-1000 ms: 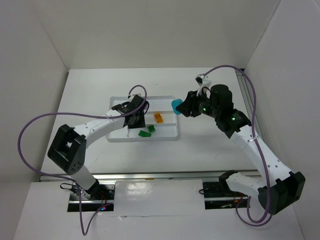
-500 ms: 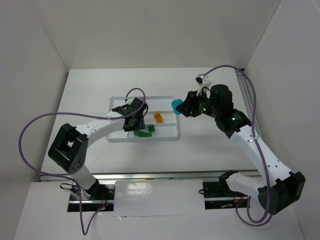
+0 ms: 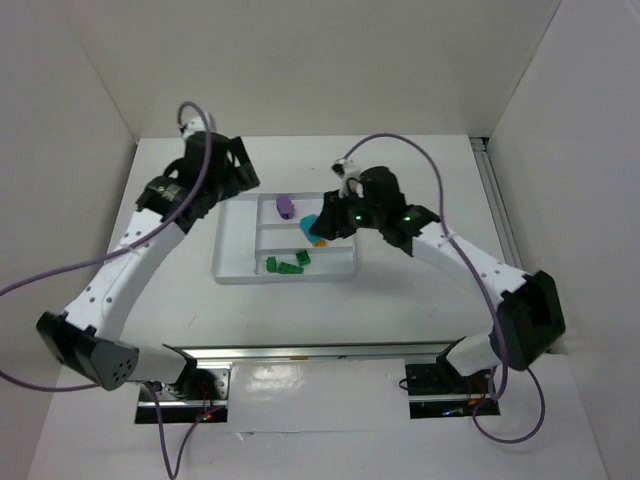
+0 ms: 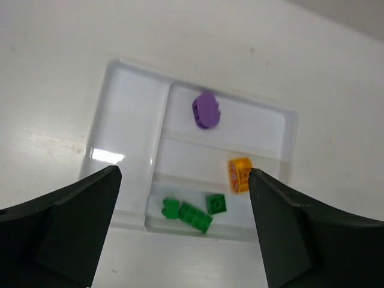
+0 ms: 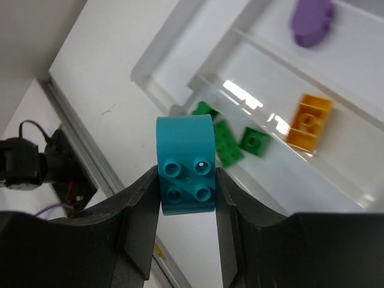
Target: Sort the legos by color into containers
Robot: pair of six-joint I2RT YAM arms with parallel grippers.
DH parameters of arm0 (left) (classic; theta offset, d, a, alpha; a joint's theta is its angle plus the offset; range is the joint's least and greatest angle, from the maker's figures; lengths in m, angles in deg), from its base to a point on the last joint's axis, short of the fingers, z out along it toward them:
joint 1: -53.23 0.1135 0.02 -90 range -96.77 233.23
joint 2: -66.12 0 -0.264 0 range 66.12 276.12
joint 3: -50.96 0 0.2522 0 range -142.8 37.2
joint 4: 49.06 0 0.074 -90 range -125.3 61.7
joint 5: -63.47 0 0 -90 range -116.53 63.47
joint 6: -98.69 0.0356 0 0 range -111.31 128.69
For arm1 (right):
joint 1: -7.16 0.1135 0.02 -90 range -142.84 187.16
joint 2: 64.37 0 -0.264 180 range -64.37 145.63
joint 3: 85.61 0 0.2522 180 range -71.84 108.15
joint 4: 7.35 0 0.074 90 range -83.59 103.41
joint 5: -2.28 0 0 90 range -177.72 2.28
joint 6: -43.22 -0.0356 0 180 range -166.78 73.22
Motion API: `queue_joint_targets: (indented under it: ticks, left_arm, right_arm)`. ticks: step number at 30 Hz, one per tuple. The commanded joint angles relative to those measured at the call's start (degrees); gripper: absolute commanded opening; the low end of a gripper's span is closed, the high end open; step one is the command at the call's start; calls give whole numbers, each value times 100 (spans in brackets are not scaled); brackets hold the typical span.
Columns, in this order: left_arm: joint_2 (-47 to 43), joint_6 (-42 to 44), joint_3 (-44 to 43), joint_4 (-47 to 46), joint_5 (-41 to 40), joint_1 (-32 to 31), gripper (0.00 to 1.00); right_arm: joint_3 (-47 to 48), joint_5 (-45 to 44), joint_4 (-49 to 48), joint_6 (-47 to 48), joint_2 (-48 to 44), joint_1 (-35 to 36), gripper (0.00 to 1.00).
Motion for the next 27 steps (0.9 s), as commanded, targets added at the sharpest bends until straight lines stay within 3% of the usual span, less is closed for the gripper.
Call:
queue_joint_targets:
  ticks: [1,5,9,12,18,22,23,26,27]
  left_arm:
    - [-507,427,-620,427,48,312,100]
    - [-929,481,-1060,427,276,619,100]
    - [-1124,725,-1359,427,609,848,100]
    - [-1124,727,-1421,584,715,919,100]
    - [-1317,727,-1351,638,716,972,100]
    - [-1370,779,-1298,638,716,972,100]
    - [-1370,780,-1298,638,785,972,100]
    - [-1370,780,-1193,638,900,972,100]
    - [-1370,780,-1193,638,900,972,100]
  right_arm:
    - [714,35,-883,-80,734,815,25]
    - [1250,97,-1595,-291,1605,1150,25]
    - [2820,-201,-1106,156,3025,1581,25]
    - [3438,-351,-929,236,3914,1643,25]
    - [4379,-738,-762,183,4857,1696,25]
    - [4714,-738,-656,490,5253,1696,44]
    - [4714,-738,-716,569,5254,1748,60]
    - [4810,-659,-726,719,5376,1749,88]
    - [4872,-659,-726,720,5377,1697,93]
